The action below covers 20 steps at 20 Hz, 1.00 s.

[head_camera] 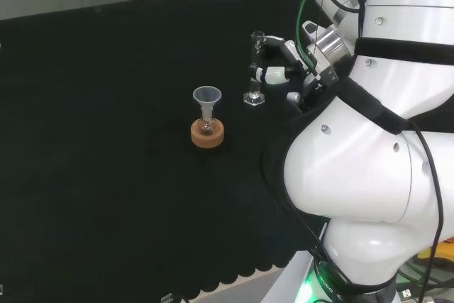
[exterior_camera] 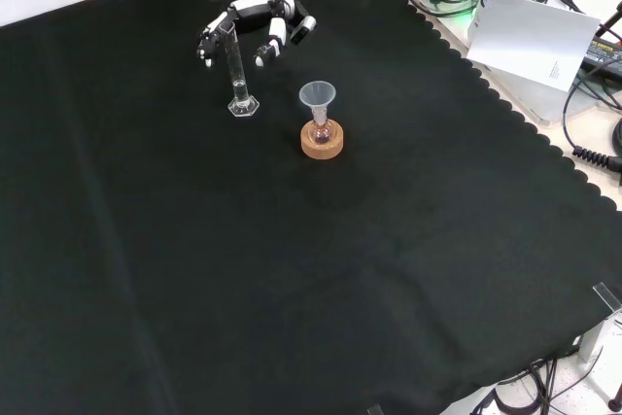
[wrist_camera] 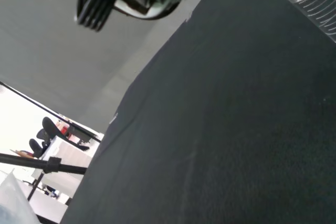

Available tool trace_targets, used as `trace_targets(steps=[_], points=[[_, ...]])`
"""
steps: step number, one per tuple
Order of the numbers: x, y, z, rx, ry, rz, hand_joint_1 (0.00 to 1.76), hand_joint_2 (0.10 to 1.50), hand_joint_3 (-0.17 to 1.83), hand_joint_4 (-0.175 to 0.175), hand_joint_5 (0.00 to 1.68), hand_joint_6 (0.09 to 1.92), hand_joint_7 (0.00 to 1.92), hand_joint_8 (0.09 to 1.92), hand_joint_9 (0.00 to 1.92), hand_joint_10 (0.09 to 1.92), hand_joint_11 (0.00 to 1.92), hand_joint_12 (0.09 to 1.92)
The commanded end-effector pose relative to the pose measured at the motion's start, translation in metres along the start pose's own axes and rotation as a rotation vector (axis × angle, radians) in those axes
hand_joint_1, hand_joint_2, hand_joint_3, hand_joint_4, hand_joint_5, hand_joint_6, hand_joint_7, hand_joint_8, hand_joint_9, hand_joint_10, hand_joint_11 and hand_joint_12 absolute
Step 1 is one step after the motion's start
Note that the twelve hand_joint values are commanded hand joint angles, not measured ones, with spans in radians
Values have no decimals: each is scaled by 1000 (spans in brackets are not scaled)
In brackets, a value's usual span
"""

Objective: Pick up the graduated cylinder.

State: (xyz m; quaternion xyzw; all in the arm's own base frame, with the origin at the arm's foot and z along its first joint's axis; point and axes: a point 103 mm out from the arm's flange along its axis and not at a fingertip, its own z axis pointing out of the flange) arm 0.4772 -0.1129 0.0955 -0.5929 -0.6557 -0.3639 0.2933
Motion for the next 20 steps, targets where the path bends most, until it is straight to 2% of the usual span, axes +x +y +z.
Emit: trace_targets(steps=[1, 4, 8, 10, 20], points=[[-2, 0, 7, -33, 62, -1, 1070, 593, 711, -42, 640, 149, 402, 645, 585, 583, 250, 1324], [-5, 1, 9, -37, 87, 1, 1075, 594, 717, -40, 641, 191, 418, 639, 602, 570, 263, 1321], [-7, 2, 12, -31, 106, 0, 1078, 590, 728, -40, 547, 428, 429, 628, 620, 543, 275, 1316], [-9, 2, 13, -20, 116, 0, 1078, 590, 732, -40, 524, 485, 427, 628, 622, 543, 279, 1320], [-13, 3, 19, -17, 122, 5, 1051, 596, 747, -45, 484, 539, 403, 636, 674, 550, 384, 1297]])
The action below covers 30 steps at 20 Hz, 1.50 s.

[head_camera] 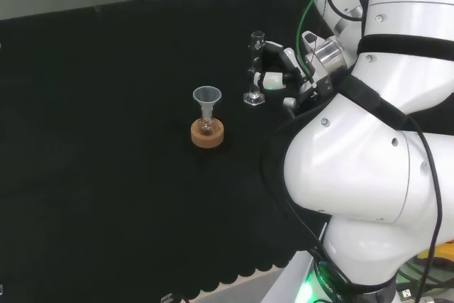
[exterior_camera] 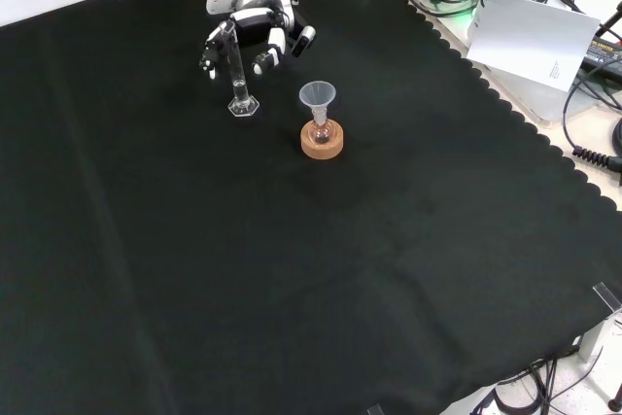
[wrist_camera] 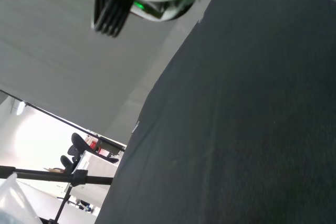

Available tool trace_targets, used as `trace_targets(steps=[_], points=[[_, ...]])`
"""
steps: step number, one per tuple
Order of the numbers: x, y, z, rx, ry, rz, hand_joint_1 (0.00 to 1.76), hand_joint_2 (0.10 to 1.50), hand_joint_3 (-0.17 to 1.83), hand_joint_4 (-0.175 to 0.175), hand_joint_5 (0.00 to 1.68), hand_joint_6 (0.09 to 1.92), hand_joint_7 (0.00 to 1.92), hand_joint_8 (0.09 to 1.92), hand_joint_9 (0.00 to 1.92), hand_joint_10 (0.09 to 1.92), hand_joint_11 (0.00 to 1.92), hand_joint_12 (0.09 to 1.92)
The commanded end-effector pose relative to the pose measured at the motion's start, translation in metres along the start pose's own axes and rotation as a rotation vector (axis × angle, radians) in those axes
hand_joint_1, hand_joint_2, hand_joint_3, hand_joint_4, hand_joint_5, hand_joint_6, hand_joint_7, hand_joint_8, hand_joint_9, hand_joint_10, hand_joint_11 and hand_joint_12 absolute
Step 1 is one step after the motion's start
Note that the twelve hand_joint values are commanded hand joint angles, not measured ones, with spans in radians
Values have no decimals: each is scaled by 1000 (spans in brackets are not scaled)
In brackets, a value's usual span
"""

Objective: Pick up the graduated cylinder.

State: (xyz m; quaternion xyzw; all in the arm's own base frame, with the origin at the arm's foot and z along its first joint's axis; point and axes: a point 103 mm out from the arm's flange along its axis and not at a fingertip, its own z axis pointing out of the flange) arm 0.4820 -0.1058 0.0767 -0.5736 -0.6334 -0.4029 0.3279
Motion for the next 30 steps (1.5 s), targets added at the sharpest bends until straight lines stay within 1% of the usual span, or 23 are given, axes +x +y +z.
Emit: trace_targets(steps=[1, 6, 16, 26, 30], points=[[-1, 0, 2, -3, 6, 0, 1052, 598, 747, -45, 486, 544, 405, 638, 682, 550, 397, 1294], [0, 1, 3, -9, 17, -2, 1057, 611, 741, -47, 499, 581, 425, 647, 729, 535, 465, 1257], [-3, 1, 6, -13, 30, 6, 1089, 653, 715, -48, 594, 668, 497, 645, 811, 479, 624, 1172], [-4, 1, 7, -12, 30, 9, 1098, 682, 705, -42, 616, 689, 504, 644, 825, 458, 663, 1145], [-4, 1, 4, 13, 26, 5, 1099, 686, 703, -41, 620, 693, 515, 648, 832, 457, 680, 1146]])
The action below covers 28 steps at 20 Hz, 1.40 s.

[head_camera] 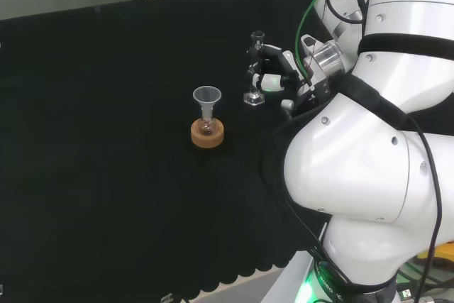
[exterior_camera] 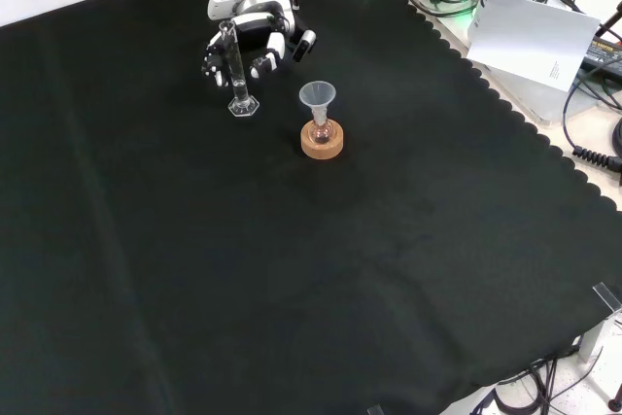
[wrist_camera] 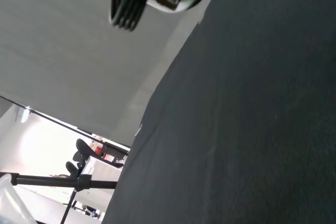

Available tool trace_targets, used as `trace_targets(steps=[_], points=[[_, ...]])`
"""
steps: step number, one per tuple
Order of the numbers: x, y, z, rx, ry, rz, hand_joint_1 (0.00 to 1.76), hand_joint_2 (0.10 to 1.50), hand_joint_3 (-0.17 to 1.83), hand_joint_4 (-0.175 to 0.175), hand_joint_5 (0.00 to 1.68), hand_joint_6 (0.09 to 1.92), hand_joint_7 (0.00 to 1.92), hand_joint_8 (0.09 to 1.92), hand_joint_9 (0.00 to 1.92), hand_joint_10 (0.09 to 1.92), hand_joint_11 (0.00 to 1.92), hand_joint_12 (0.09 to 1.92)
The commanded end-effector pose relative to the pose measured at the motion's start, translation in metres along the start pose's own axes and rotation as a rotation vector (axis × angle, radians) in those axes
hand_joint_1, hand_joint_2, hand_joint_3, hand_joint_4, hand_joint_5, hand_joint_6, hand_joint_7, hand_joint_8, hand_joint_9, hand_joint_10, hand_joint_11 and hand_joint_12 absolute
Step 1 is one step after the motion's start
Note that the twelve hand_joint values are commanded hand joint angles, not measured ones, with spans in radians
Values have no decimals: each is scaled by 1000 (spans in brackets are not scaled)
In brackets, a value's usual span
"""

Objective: Pick up the graduated cylinder.

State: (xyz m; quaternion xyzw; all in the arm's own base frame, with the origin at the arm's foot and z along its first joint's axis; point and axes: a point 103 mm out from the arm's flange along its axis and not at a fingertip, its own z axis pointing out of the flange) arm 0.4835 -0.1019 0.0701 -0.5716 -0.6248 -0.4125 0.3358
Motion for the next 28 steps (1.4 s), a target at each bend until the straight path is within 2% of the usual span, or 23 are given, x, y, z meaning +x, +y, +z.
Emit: trace_targets(steps=[1, 21, 25, 27, 28], points=[[-1, 0, -4, 28, -3, -2, 1100, 687, 703, -41, 624, 695, 521, 649, 837, 458, 686, 1146], [-1, 2, -5, 38, -5, -3, 1121, 736, 679, -26, 738, 699, 611, 632, 948, 386, 820, 1056], [-1, 3, -5, 30, -15, 3, 1141, 774, 673, -5, 823, 681, 689, 628, 1000, 365, 867, 1035], [1, 5, -5, 23, -31, 6, 1114, 986, 341, -64, 855, 1000, 742, 656, 1034, 363, 921, 1012], [2, 5, -5, 18, -43, 7, 1104, 1068, 207, -85, 851, 1100, 761, 675, 1049, 363, 952, 993]])
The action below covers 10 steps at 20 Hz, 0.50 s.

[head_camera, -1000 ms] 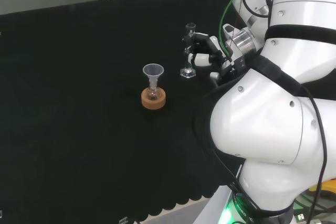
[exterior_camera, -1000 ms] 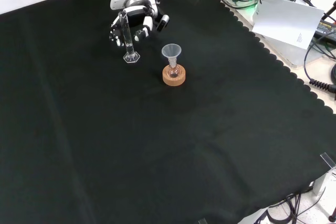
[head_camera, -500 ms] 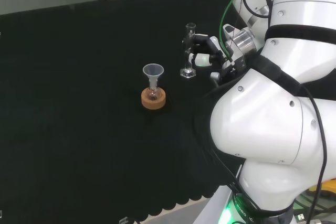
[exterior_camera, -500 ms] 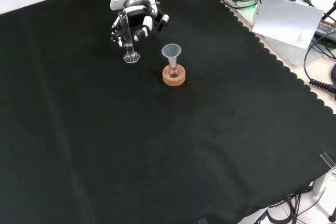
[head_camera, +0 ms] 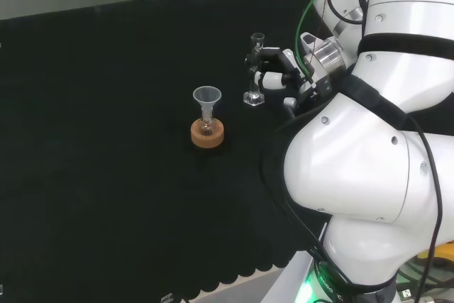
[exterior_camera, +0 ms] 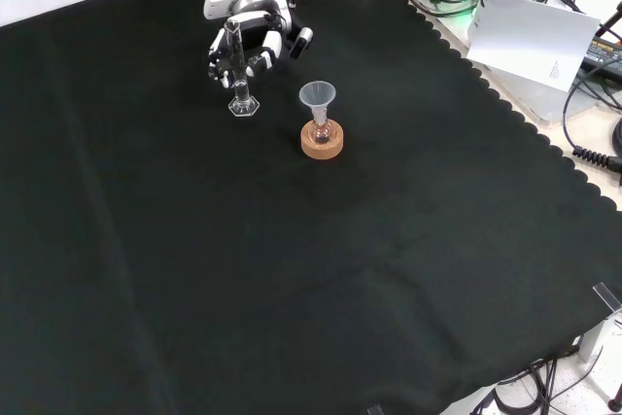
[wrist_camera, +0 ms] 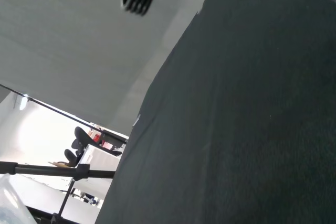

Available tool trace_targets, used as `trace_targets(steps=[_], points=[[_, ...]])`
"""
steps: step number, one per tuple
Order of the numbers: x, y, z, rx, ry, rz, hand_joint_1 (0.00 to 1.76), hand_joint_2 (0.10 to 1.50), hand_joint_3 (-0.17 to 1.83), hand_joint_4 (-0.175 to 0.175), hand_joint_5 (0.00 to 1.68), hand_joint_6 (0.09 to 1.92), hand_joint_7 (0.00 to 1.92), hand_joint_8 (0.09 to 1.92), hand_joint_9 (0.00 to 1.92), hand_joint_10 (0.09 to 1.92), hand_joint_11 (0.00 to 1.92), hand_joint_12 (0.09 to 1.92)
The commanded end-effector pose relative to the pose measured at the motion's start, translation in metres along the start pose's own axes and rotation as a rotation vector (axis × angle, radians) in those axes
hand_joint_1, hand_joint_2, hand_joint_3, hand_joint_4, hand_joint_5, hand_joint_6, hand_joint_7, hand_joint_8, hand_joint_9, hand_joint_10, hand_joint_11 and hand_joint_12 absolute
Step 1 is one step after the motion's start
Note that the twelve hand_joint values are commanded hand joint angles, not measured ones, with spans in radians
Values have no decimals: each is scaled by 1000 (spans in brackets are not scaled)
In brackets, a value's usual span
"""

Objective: Pick up the graduated cylinder.

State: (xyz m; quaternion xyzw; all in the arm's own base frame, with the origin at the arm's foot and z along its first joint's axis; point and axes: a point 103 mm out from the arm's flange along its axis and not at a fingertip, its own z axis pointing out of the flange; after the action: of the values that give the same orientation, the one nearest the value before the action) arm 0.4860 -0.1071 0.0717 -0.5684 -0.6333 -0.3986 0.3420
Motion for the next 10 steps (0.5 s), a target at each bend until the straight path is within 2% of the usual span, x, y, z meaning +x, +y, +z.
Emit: trace_targets(steps=[1, 6, 10], points=[[5, 3, 0, -19, -45, 8, 1098, 1124, 120, -99, 842, 1163, 772, 691, 1061, 362, 975, 976], [11, 5, -4, -3, -125, 8, 1106, 1207, 15, -163, 795, 1273, 776, 746, 1082, 364, 983, 941], [15, 7, -7, 22, -193, -7, 1109, 1217, 7, -175, 785, 1288, 773, 775, 1092, 369, 984, 936]])
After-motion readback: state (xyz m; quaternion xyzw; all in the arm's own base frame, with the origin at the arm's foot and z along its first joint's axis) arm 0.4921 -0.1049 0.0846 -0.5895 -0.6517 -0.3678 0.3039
